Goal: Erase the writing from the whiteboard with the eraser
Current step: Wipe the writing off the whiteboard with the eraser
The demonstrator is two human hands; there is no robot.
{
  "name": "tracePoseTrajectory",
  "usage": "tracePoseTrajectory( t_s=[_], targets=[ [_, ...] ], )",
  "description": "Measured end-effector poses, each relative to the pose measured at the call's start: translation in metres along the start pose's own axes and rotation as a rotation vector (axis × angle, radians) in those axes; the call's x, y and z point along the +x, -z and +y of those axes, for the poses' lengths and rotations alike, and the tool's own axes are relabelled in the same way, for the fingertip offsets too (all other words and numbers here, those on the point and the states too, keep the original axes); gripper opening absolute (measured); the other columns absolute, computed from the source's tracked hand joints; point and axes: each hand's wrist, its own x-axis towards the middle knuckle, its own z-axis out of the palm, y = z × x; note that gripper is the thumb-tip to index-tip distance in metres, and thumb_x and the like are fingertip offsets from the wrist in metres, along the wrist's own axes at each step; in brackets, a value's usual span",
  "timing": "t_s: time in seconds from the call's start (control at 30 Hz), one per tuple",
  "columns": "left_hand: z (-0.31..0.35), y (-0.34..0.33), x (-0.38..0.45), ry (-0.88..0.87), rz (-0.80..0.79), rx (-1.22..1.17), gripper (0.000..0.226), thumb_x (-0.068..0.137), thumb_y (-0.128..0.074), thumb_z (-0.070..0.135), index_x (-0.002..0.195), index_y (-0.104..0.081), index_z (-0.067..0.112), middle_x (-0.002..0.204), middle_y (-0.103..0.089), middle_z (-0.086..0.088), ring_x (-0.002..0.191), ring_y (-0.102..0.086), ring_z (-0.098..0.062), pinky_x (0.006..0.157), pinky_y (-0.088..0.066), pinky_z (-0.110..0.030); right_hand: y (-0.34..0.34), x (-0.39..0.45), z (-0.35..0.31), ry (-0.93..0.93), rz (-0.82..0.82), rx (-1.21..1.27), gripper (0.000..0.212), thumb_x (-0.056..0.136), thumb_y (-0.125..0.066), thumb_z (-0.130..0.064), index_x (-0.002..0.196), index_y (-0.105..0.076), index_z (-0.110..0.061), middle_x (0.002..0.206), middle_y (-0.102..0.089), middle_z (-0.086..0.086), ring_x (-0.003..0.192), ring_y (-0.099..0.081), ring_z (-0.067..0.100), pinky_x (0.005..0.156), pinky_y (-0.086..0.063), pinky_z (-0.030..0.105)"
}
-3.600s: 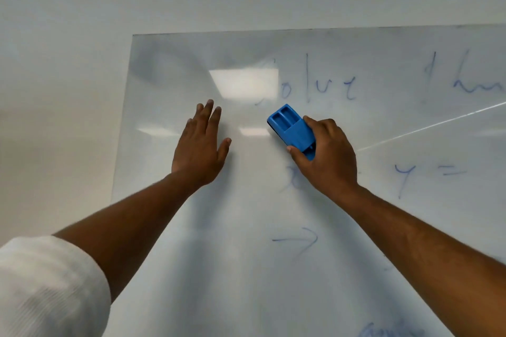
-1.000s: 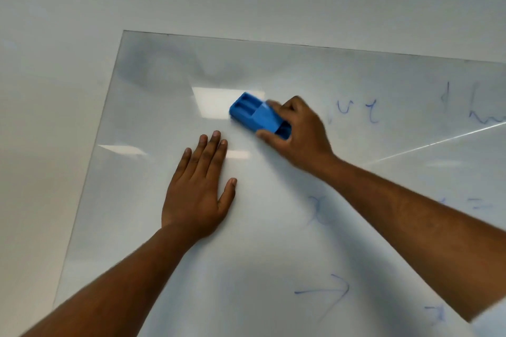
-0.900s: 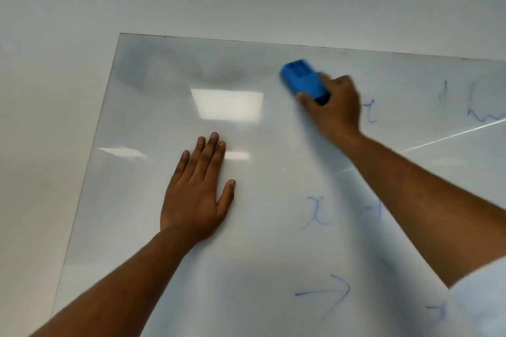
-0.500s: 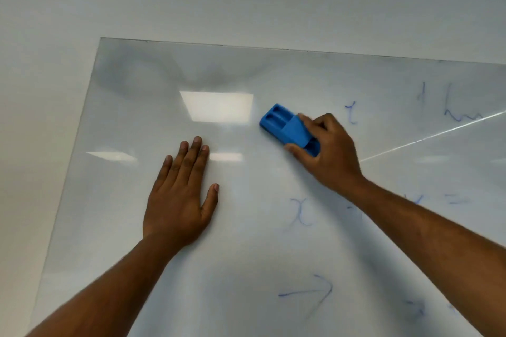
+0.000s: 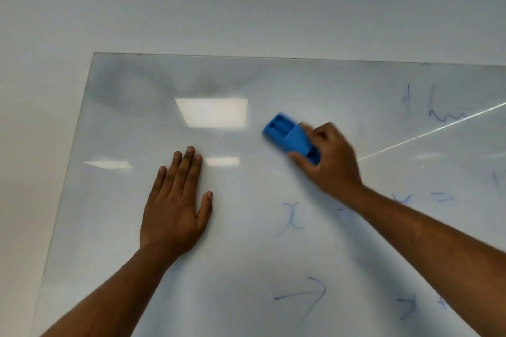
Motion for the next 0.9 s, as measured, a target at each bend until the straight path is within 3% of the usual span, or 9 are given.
tracePoseTrajectory(
  t_s=[0.13,0.2,0.33,0.4,0.57,0.63,0.7,0.83,0.9],
  targets=[
    [-0.001,-0.002,0.0,-0.005,0.015,-0.002,0.077,0.105,-0.028,0.051,0.173,-0.015,0.016,0.182,-0.008,0.0,0.169,-0.006,-0.02,0.137,-0.011,-0.042,0.017,0.032,0.033,-0.606,0.175,-0.033,0.066,0.091,-0.069,-0.048,0.146,-0.052,-0.015,0.117,-0.053,0.016,0.104,-0.059,0.036,0.086,-0.048,0.036],
    [-0.002,-0.002,0.001,-0.007,0.021,-0.007,0.078,0.105,-0.029,0.051,0.173,-0.016,0.016,0.182,-0.009,0.0,0.169,-0.008,-0.02,0.136,-0.012,-0.043,0.009,0.017,0.008,-0.432,0.14,-0.096,0.064,0.09,-0.068,-0.044,0.143,-0.053,-0.012,0.115,-0.053,0.017,0.104,-0.056,0.037,0.083,-0.049,0.04],
    [-0.007,-0.001,0.003,-0.018,0.019,-0.004,0.079,0.105,-0.03,0.051,0.173,-0.018,0.015,0.182,-0.011,-0.001,0.168,-0.01,-0.021,0.136,-0.012,-0.043,-0.001,-0.047,-0.035,0.237,-0.135,-0.051,0.071,0.085,-0.062,-0.047,0.147,-0.051,-0.015,0.114,-0.054,0.005,0.101,-0.054,0.022,0.071,-0.055,0.033],
    [-0.004,0.0,0.002,-0.016,0.007,-0.012,0.079,0.104,-0.03,0.051,0.173,-0.019,0.013,0.182,-0.012,-0.002,0.168,-0.01,-0.021,0.136,-0.013,-0.043,0.01,-0.044,-0.015,0.315,-0.207,-0.081,0.072,0.088,-0.062,-0.047,0.152,-0.046,-0.018,0.118,-0.054,0.004,0.103,-0.053,0.02,0.068,-0.057,0.033],
    [0.004,0.006,0.0,0.02,-0.033,-0.02,0.081,0.103,-0.026,0.053,0.173,-0.017,0.012,0.181,-0.009,-0.001,0.168,-0.006,-0.021,0.136,-0.01,-0.043,0.05,0.019,0.071,-0.498,-0.006,-0.134,0.073,0.096,-0.064,-0.042,0.158,-0.036,-0.016,0.129,-0.049,0.018,0.118,-0.052,0.036,0.092,-0.05,0.044],
    [0.007,0.008,-0.001,0.038,-0.04,-0.023,0.081,0.103,-0.025,0.051,0.172,-0.019,0.008,0.181,-0.01,-0.003,0.168,-0.008,-0.022,0.136,-0.008,-0.04,0.052,0.013,0.076,-0.624,0.061,-0.174,0.073,0.098,-0.06,-0.04,0.159,-0.031,-0.012,0.13,-0.047,0.019,0.119,-0.05,0.037,0.091,-0.05,0.044],
    [0.011,0.011,0.0,0.032,-0.035,-0.012,0.079,0.104,-0.027,0.047,0.17,-0.026,0.004,0.18,-0.016,-0.008,0.167,-0.014,-0.026,0.135,-0.002,-0.033,0.049,-0.016,0.062,-0.438,0.017,-0.198,0.073,0.096,-0.061,-0.034,0.159,-0.031,-0.011,0.132,-0.048,0.018,0.118,-0.048,0.036,0.085,-0.052,0.043],
    [0.038,0.011,0.018,-0.052,-0.035,0.001,0.075,0.104,-0.031,0.042,0.166,-0.036,0.001,0.178,-0.023,-0.011,0.165,-0.022,-0.029,0.135,-0.003,-0.03,0.054,-0.073,0.059,0.241,-0.226,-0.151,0.068,0.096,-0.053,-0.034,0.157,-0.036,-0.011,0.136,-0.053,0.014,0.117,-0.054,0.031,0.074,-0.06,0.038],
    [0.065,0.006,0.038,-0.083,-0.046,-0.017,0.077,0.104,-0.028,0.046,0.168,-0.033,0.003,0.179,-0.019,-0.008,0.166,-0.018,-0.026,0.136,-0.011,-0.038,0.064,-0.061,0.088,0.322,-0.243,-0.163,0.064,0.099,-0.055,-0.035,0.157,-0.038,-0.013,0.137,-0.054,0.014,0.116,-0.056,0.031,0.072,-0.061,0.039]
  ],
)
